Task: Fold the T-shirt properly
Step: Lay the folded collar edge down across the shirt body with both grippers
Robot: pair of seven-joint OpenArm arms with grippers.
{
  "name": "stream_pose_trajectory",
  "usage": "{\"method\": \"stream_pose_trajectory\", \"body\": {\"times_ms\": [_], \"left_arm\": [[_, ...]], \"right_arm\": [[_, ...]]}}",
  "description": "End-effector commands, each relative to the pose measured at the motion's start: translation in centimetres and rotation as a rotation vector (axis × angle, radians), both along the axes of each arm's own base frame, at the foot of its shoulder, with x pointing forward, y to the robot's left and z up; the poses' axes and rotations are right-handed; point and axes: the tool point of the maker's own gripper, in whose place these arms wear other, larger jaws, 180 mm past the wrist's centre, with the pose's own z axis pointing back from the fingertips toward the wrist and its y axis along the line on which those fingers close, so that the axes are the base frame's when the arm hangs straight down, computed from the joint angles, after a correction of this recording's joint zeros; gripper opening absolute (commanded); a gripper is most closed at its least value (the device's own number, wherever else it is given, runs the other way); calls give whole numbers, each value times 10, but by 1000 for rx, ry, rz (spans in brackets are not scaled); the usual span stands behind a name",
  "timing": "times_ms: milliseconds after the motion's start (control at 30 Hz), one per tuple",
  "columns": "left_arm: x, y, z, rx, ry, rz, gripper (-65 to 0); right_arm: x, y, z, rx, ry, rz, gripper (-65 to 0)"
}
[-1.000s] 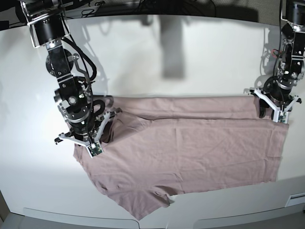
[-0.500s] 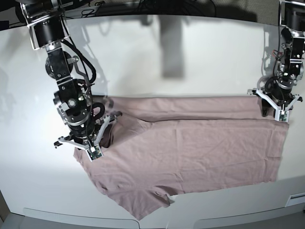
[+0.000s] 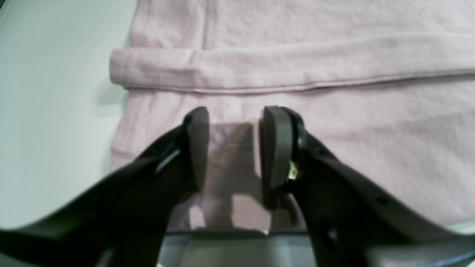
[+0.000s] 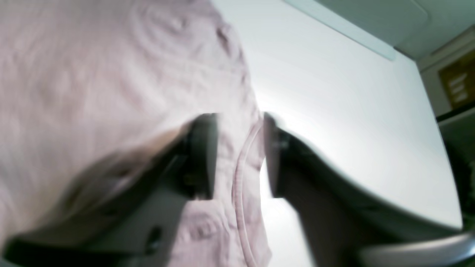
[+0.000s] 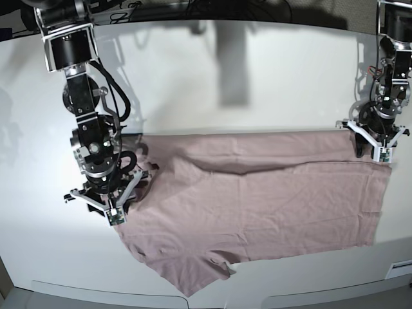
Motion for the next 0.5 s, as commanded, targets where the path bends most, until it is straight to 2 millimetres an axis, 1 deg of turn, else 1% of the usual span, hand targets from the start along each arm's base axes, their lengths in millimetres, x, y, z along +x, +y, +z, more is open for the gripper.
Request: {"method": "stream_pose_trajectory", "body": {"times_ms": [0,33,67,233,300,333,367,467], "left_arm": [[-1,13,1,35,25,17,-420],[-1,13,1,35,25,17,-420],[-1,13,1,35,25,17,-420],[-1,13,1,35,25,17,-420],[-1,13,1,35,25,17,-420],[-1,13,1,35,25,17,-420],[-1,13,1,35,25,17,-420],[-1,13,1,34,25,18,-420]], "right_arm": [[11,-3,20,14,-72,-12,-327],[12,-3,21,27,-82,-22,-290],[13,-3,23,36,-97,-28,-272],[20,-1,40,34,-176,-13,-272],[24,0,44,73,-178,-14,-272],[25,3,41,121,-153,-17,-272],[24,8,34,169,-103,-6,-272],[10,35,3,276,86,89,-272]]}}
